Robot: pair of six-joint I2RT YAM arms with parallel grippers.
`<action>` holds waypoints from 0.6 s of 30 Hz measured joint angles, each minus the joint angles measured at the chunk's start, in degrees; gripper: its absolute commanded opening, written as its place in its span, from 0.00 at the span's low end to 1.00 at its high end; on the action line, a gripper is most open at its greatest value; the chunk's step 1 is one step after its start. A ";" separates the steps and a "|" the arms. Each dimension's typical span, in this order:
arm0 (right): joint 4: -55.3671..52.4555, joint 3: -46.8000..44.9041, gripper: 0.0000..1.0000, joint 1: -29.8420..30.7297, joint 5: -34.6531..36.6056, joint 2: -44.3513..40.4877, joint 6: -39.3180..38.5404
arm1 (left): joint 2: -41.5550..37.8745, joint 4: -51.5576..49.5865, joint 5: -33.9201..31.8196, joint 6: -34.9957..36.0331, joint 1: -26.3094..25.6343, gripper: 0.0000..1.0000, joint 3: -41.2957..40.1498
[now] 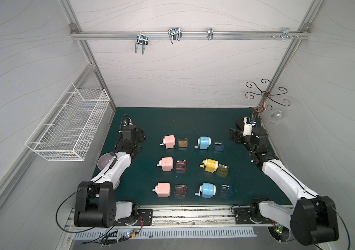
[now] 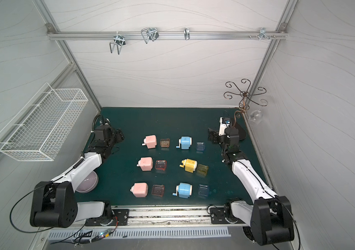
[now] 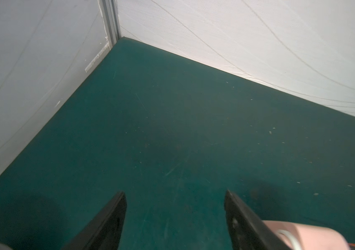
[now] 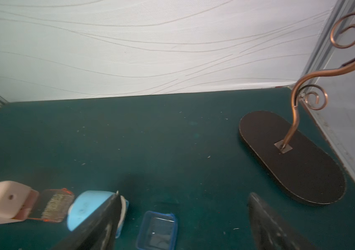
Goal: Put the tray back into the pencil sharpener
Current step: Pick up the container from the center of the board.
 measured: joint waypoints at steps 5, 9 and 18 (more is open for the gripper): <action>-18.69 14.51 0.85 2.32 -0.96 2.62 6.34 | -1.64 -17.40 5.14 -3.13 -0.66 0.70 12.20; -28.61 20.98 0.81 5.68 -2.12 3.21 10.99 | -1.66 -28.57 8.59 -2.91 -0.96 0.66 20.06; -45.86 40.74 0.78 20.17 -1.57 16.17 17.29 | 0.72 -43.10 12.04 -1.64 -2.60 0.56 26.03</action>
